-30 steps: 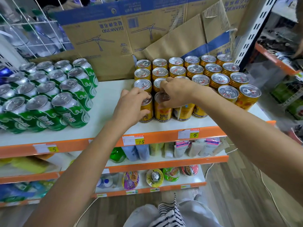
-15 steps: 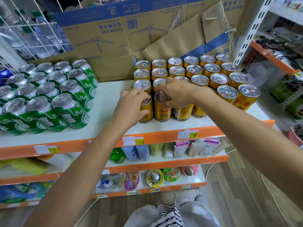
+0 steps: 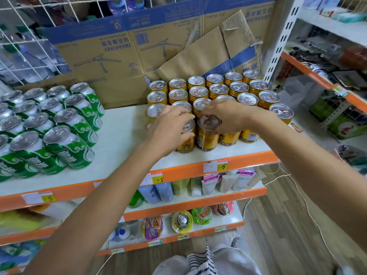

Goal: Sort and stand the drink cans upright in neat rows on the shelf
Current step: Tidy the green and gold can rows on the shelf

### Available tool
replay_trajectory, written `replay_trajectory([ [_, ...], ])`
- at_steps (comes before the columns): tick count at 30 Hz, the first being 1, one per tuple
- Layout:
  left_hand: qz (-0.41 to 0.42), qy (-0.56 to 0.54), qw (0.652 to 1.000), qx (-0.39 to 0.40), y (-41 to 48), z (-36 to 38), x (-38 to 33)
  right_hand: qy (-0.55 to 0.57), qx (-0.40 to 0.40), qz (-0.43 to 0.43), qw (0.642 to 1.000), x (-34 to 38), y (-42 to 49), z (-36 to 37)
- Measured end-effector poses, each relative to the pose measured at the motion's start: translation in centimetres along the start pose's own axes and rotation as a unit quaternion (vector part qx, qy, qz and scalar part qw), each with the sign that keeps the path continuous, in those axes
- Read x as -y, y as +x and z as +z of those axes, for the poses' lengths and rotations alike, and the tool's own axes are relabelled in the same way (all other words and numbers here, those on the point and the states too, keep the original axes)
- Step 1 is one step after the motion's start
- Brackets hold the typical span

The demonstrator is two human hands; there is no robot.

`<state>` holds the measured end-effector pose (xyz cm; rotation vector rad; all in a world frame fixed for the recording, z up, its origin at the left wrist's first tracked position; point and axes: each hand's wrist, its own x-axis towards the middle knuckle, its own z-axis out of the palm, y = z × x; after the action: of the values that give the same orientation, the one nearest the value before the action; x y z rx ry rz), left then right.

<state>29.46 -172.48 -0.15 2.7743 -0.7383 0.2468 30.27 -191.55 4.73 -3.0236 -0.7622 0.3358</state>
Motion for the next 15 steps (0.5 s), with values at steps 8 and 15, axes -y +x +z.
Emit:
replay_trajectory([
  [8,-0.006,0.021,0.998,0.063,1.8,-0.3,-0.9,-0.062,0.003,0.011,0.998,-0.8,0.9,0.6],
  [15,-0.022,0.014,0.998,0.058,1.6,-0.4,-1.2,-0.084,-0.022,0.033,0.996,-0.8,1.5,0.4],
])
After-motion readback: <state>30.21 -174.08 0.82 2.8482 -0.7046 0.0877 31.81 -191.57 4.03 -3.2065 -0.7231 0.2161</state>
